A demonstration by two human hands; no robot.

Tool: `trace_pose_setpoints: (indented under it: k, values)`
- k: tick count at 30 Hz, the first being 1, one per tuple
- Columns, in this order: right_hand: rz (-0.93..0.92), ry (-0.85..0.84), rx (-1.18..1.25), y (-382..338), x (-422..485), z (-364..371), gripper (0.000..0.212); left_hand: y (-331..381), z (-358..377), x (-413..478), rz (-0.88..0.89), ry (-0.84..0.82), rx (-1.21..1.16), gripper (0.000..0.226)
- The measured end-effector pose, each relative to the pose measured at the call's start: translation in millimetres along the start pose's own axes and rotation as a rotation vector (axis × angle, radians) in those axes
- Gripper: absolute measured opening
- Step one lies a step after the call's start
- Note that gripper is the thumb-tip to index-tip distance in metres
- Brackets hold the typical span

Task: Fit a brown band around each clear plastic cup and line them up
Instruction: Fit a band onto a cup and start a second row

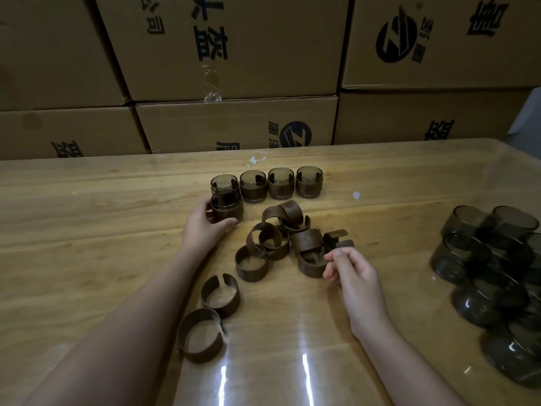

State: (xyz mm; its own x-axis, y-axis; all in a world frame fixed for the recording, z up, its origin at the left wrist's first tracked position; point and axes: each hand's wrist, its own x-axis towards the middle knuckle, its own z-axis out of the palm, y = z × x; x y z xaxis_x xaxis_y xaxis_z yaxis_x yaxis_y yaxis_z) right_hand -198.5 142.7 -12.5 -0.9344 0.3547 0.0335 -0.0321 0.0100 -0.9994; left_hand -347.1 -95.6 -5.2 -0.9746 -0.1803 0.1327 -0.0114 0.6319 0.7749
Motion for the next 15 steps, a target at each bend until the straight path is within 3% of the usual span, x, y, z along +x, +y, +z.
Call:
trace_pose_setpoints:
  k: [15]
  values:
    - [0.003, -0.004, -0.005, -2.1, -1.9, 0.5, 0.025, -7.9, 0.5, 4.3, -0.023, 0.027, -0.002, 0.079]
